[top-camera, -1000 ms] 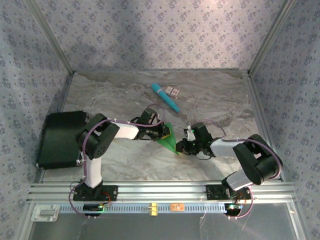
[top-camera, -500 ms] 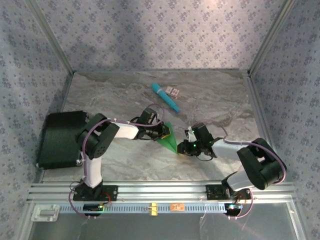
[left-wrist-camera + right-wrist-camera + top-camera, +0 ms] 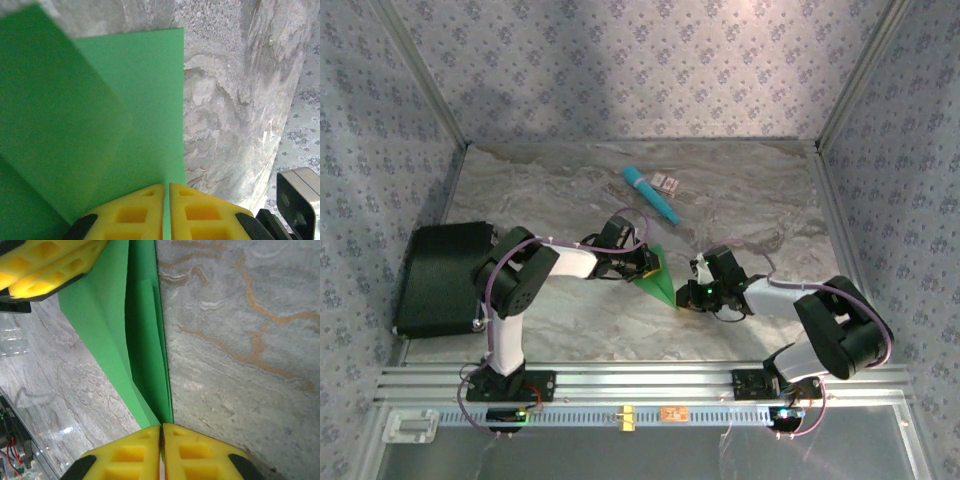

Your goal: Fold a paper plane with a square sheet of paper (pick it up from the middle)

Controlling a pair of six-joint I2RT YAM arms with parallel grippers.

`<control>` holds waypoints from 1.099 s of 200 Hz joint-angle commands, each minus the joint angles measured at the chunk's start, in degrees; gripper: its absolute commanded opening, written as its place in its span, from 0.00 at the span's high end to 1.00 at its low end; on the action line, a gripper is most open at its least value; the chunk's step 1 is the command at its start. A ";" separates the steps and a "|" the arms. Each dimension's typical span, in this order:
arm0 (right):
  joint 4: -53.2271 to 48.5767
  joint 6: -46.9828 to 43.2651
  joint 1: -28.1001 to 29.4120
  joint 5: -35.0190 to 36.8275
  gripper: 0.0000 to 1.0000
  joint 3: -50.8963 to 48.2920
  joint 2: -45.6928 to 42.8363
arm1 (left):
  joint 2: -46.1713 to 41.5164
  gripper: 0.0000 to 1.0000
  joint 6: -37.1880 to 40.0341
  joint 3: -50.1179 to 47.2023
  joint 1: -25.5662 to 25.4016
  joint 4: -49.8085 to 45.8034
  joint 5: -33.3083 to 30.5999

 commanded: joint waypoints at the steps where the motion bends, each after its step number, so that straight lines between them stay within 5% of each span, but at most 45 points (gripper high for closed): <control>1: -5.58 -0.41 -0.32 -0.49 0.86 -0.80 -0.51 | 1.44 0.88 0.89 0.18 0.72 -1.48 -0.59; 220: -9.19 1.59 -0.73 -1.07 0.91 -5.64 -5.68 | 1.88 0.89 0.81 -0.16 0.96 -1.03 -0.48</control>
